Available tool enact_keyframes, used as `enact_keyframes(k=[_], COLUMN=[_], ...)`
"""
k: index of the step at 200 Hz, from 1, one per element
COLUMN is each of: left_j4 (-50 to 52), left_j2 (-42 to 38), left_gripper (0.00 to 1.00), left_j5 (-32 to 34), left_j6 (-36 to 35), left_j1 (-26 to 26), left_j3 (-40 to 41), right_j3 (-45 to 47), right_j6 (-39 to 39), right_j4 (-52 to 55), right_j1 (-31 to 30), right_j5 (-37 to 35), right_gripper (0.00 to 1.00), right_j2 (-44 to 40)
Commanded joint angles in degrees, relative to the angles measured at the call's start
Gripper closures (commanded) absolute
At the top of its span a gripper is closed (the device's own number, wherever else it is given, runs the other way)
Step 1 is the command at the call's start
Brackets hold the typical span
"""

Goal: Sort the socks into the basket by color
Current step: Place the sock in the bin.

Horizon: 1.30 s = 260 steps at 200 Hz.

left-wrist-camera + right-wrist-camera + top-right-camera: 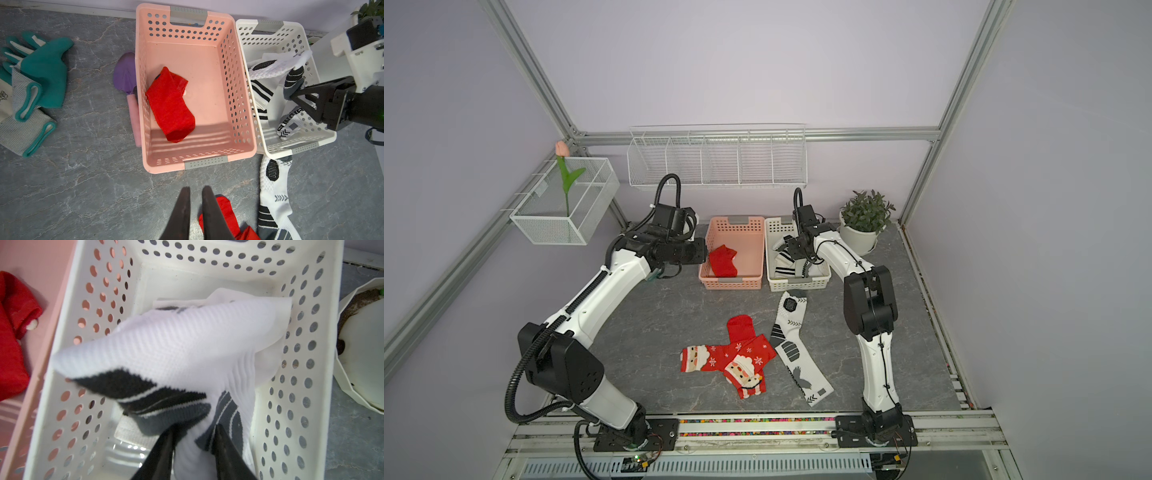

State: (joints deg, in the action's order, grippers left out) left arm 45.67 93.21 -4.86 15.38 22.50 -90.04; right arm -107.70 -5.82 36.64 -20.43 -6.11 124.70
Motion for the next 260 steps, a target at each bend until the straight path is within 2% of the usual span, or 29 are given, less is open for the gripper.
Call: enact_keyframes(k=[1, 62, 103, 152, 220, 260], left_j4=[-0.1, -0.1, -0.2, -0.2, -0.2, -0.2], left_j2=[0.7, 0.3, 0.1, 0.2, 0.2, -0.1], left_gripper=[0.83, 0.83, 0.83, 0.83, 0.83, 0.83], left_j5=[-0.8, -1.4, -1.7, -1.8, -1.9, -2.2], left_j6=[0.2, 0.2, 0.3, 0.3, 0.3, 0.3], left_j1=[-0.3, -0.2, -0.3, -0.3, -0.3, -0.3], left_j3=[0.1, 0.1, 0.2, 0.3, 0.3, 0.3], right_j3=[2.1, 10.4, 10.3, 0.6, -20.2, -27.3], right_j6=[-1.3, -3.7, -3.8, -3.2, 0.1, 0.7], right_j4=[1.5, 0.8, 2.6, 7.3, 17.8, 24.5], right_j1=[0.3, -0.5, -1.0, -3.1, -4.8, -6.1], right_j5=[0.6, 0.4, 1.0, 1.4, -5.9, -11.0], right_gripper=[0.61, 0.55, 0.52, 0.48, 0.30, 0.27], right_j2=[-3.8, -15.2, -16.6, -9.2, 5.2, 11.0])
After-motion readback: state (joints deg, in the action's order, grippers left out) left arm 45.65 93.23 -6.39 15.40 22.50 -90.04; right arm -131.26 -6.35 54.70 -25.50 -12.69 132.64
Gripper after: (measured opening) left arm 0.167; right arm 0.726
